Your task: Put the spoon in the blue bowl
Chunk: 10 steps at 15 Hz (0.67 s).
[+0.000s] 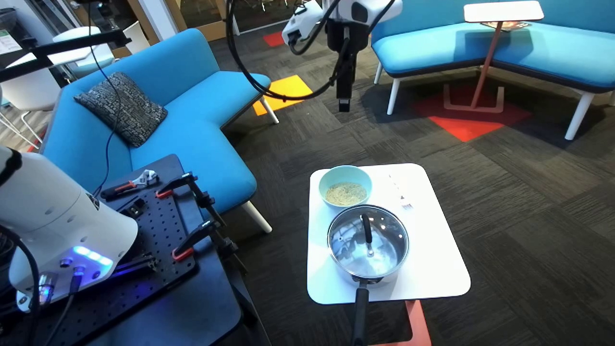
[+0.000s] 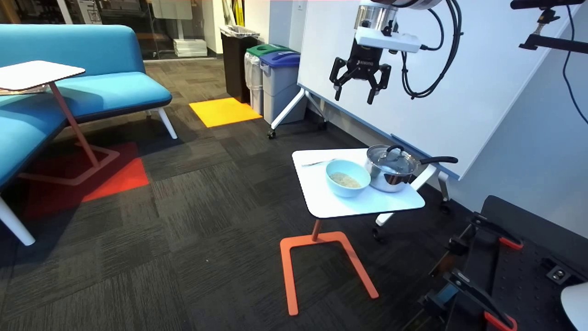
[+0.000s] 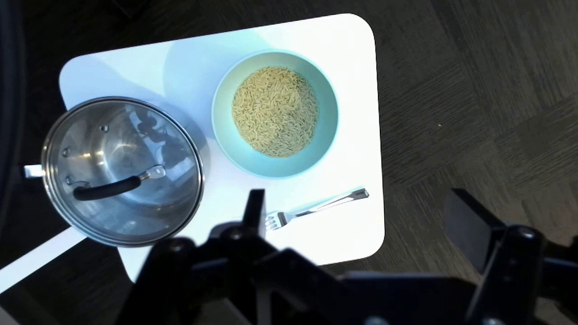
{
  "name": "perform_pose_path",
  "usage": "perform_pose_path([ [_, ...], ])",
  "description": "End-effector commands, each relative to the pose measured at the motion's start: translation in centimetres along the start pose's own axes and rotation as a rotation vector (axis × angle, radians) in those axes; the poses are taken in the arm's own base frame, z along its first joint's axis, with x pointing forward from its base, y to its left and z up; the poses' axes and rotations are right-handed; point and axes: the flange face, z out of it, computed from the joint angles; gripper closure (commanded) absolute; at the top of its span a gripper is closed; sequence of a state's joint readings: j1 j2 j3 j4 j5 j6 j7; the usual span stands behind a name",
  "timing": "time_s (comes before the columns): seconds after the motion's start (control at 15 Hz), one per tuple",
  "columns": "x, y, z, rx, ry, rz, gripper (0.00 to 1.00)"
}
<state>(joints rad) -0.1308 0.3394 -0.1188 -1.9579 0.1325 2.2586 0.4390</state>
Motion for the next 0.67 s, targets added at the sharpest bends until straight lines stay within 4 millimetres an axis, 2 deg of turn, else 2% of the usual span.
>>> perform_pose_path([
  [0.0, 0.6, 0.0, 0.0, -0.002, 0.027, 0.048, 0.0],
  [0.07, 1.9, -0.3, 0.5, 0.011, 0.021, 0.152, 0.0],
  [0.27, 5.1, -1.1, 3.3, 0.017, 0.025, 0.31, 0.0],
  [0.6, 9.6, -3.4, 9.5, 0.069, 0.007, 0.578, 0.0],
])
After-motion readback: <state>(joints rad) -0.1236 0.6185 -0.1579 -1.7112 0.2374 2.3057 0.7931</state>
